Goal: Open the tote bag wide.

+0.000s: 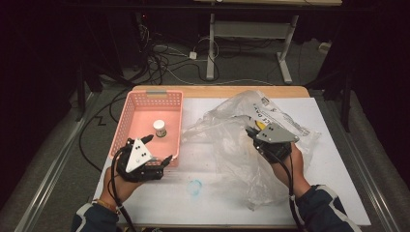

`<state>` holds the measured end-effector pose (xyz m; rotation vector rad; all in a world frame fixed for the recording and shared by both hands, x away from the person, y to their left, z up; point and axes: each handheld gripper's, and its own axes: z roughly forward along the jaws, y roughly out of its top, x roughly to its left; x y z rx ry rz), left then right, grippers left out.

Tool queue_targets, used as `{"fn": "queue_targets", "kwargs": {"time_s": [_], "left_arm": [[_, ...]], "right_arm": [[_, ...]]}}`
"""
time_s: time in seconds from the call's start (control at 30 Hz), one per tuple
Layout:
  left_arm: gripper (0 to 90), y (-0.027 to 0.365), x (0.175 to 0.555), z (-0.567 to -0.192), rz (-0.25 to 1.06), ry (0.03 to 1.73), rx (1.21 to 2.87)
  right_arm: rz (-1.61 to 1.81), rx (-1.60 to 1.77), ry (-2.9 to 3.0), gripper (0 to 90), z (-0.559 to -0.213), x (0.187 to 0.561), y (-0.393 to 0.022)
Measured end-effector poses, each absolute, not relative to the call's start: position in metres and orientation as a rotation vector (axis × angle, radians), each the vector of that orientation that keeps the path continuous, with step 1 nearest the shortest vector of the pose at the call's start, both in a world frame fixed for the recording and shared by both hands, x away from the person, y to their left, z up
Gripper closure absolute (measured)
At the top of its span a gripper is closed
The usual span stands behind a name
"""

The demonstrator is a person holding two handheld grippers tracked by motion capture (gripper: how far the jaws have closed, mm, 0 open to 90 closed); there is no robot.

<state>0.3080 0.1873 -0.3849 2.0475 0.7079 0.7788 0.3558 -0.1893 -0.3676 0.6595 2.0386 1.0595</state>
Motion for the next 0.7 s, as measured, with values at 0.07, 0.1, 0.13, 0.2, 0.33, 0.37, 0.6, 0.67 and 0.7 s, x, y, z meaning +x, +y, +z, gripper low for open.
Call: {"fn": "queue_targets", "kwargs": {"time_s": [0.07, 0.1, 0.13, 0.2, 0.33, 0.37, 0.6, 0.67, 0.7], "left_arm": [[16.9, 0.189, 0.33, -0.374, 0.79, 0.731, 2.071], [16.8, 0.189, 0.339, -0.371, 0.777, 0.745, 2.078], [16.5, 0.189, 0.339, -0.371, 0.777, 0.745, 2.078], [16.7, 0.188, 0.356, -0.368, 0.77, 0.763, 2.097], [15.9, 0.189, 0.404, -0.372, 0.705, 0.846, 2.202], [15.9, 0.189, 0.404, -0.372, 0.705, 0.846, 2.202], [16.9, 0.19, 0.451, -0.408, 0.649, 1.016, 2.363], [18.3, 0.193, 0.462, -0.419, 0.608, 1.1, 2.37], [21.7, 0.193, 0.462, -0.419, 0.608, 1.1, 2.37]], "right_arm": [[1.063, 0.666, 2.016, 90.0, -0.362, 0.356, -0.191], [1.07, 0.666, 1.997, 90.0, -0.36, 0.357, -0.192], [1.077, 0.672, 1.979, 90.0, -0.357, 0.357, -0.194], [1.077, 0.676, 1.953, 90.0, -0.354, 0.357, -0.195], [1.109, 0.715, 1.856, 90.0, -0.343, 0.361, -0.202], [1.113, 0.717, 1.848, 90.0, -0.341, 0.361, -0.203], [1.112, 0.733, 1.827, 90.0, -0.338, 0.361, -0.207], [1.11, 0.728, 1.848, 90.0, -0.34, 0.361, -0.206], [1.108, 0.724, 1.854, 90.0, -0.34, 0.361, -0.206]]}}
